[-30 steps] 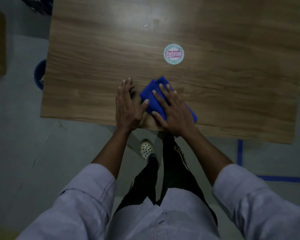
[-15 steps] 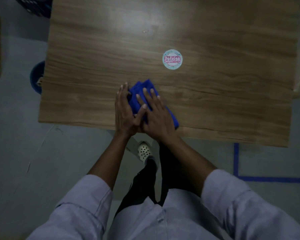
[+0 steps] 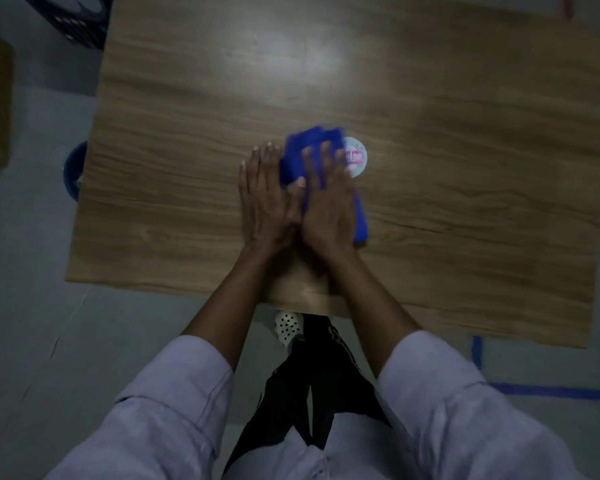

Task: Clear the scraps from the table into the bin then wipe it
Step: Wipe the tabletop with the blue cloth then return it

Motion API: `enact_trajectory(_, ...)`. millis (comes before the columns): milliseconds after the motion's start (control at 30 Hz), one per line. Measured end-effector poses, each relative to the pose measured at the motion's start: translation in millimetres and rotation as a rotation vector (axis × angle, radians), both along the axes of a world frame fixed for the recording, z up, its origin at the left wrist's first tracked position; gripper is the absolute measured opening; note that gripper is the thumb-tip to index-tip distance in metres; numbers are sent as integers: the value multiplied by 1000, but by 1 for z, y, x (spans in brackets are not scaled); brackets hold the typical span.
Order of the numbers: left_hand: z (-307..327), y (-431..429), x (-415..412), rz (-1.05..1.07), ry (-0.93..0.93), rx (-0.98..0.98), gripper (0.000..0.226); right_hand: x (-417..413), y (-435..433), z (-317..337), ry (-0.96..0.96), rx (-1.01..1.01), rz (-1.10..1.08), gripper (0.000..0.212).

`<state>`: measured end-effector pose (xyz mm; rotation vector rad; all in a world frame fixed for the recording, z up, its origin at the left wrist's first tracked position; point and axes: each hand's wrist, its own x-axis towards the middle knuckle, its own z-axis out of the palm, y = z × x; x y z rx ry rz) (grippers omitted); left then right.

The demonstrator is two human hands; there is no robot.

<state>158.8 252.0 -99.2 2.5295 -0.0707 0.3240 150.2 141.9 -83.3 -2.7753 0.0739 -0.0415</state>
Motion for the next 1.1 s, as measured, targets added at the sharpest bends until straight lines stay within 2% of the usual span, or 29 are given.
enact_trajectory(100, -2, 5, 19, -5, 50, -9, 62, -2, -17, -2, 18, 18, 400, 68)
enact_trajectory(167, -5, 5, 31, -15, 70, 18, 60, 26, -41, -5, -6, 18, 434, 66)
enact_trajectory(333, -7, -1, 58, 12, 80, 47, 58, 129, -78, -5, -15, -25, 76, 67)
enact_trajectory(433, -8, 0, 72, 36, 71, 18, 59, 148, -55, 1, 33, 9, -101, 68)
enact_trajectory(500, -8, 1, 82, 76, 48, -26, 59, 124, -23, 2, 1, 1, 23, 65)
enact_trajectory(567, -7, 0, 96, 99, 29, -74, 59, 99, -13, -1, -1, 18, 297, 62)
enact_trajectory(633, -6, -4, 110, 102, 32, -76, 58, 108, -39, -4, -9, -23, 533, 63)
enact_trajectory(667, -6, -6, 117, 99, 33, -55, 58, 124, -57, -6, -27, -47, 562, 63)
enact_trajectory(700, -6, -8, 124, 89, 33, -28, 57, 143, -75, -7, -27, -59, 500, 63)
enact_trajectory(833, -7, -9, 142, 26, 58, 85, 56, 207, -130, 3, 50, -41, -33, 67)
enact_trajectory(900, -7, -10, 150, 26, 56, 98, 56, 205, -107, 6, 53, -20, -122, 67)
enact_trajectory(967, -6, -12, 155, 48, 78, 96, 59, 179, -64, 6, 34, -28, -44, 66)
enact_trajectory(1033, -6, -15, 156, 54, 107, 99, 63, 149, -37, 1, 53, -62, 202, 66)
enact_trajectory(1100, -6, -15, 155, 49, 121, 102, 63, 147, -49, 2, 28, -79, 446, 65)
